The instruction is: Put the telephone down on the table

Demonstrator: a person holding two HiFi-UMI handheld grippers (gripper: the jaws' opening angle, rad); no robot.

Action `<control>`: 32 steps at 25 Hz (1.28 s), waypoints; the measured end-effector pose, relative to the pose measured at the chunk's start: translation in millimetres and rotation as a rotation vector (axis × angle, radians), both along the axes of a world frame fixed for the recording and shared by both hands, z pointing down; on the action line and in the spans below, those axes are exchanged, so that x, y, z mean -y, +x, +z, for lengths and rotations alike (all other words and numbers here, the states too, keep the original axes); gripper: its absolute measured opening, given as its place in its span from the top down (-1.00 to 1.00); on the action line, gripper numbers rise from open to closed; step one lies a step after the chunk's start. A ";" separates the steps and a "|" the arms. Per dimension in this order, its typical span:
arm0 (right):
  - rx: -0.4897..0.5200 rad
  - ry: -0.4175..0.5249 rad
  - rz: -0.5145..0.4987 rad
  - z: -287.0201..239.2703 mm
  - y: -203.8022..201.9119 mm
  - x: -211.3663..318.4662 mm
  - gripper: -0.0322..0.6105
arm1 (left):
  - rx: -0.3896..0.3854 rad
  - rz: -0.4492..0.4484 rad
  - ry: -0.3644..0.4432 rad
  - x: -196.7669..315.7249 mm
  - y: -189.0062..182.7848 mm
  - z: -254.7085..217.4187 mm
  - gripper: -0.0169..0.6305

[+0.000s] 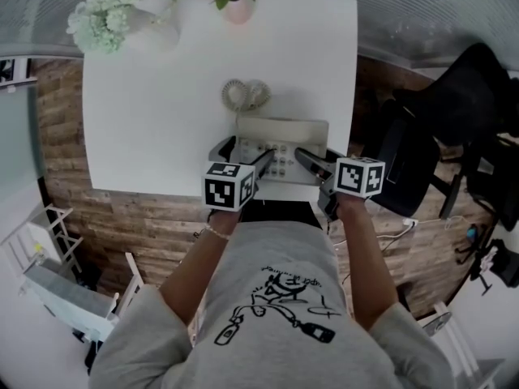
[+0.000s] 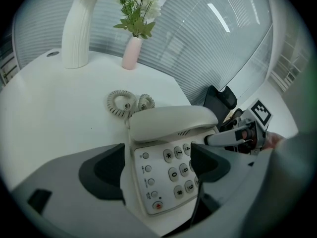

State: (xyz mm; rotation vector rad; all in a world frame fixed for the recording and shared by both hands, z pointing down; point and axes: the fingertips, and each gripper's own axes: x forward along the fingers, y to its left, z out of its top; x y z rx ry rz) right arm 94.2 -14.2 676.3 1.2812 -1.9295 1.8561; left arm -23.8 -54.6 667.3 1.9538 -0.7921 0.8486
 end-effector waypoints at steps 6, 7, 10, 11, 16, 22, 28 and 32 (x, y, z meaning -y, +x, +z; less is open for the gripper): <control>-0.077 0.028 0.028 -7.7 17.6 -2.6 0.00 | -0.048 -0.008 0.023 4.4 -7.3 -19.6 -0.27; -0.081 0.036 0.035 -10.5 20.4 -2.8 0.00 | -0.051 -0.006 0.029 4.8 -8.3 -23.6 -0.27; -0.131 0.088 0.028 -23.8 29.4 -1.8 0.00 | -0.084 0.003 0.049 7.2 -8.0 -41.5 -0.26; -0.153 0.110 0.020 -29.4 32.0 -1.1 0.00 | -0.106 0.007 0.054 8.4 -6.4 -49.5 -0.25; -0.299 0.224 -0.043 -64.2 37.8 4.8 0.15 | -0.249 0.050 0.131 18.1 12.4 -99.4 -0.09; -0.393 0.449 -0.056 -134.9 29.8 24.5 0.42 | -0.389 0.090 0.293 33.1 29.7 -168.5 0.21; -0.423 0.630 -0.079 -214.5 13.0 34.7 0.52 | -0.470 0.157 0.447 26.0 38.6 -237.4 0.53; -0.424 0.741 -0.103 -264.8 -2.8 34.2 0.55 | -0.537 0.205 0.538 13.2 44.1 -280.2 0.75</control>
